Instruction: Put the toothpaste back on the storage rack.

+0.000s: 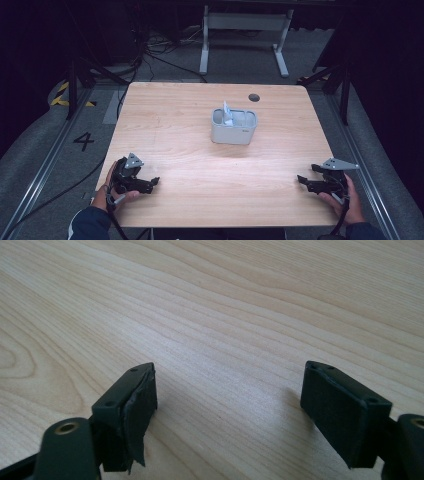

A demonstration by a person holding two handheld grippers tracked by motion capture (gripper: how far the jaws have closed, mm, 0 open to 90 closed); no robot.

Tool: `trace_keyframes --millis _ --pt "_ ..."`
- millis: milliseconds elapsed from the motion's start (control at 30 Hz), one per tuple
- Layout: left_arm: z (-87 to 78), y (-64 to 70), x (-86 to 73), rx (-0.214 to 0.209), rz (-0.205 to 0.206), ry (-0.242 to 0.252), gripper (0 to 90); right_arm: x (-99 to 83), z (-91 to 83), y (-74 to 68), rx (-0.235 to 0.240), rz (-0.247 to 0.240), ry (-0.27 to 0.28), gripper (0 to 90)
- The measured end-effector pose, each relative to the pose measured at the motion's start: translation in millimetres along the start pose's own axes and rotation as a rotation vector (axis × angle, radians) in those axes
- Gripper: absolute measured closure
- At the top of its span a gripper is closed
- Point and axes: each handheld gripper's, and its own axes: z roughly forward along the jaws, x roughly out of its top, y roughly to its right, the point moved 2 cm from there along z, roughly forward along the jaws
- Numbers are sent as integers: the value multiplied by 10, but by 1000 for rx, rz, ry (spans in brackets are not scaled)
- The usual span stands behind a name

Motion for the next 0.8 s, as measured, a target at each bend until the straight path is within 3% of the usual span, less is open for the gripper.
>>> trace_keyframes --millis 800 --pt "9 11 13 -2 -7 -5 3 2 5 3 -5 2 -3 217"
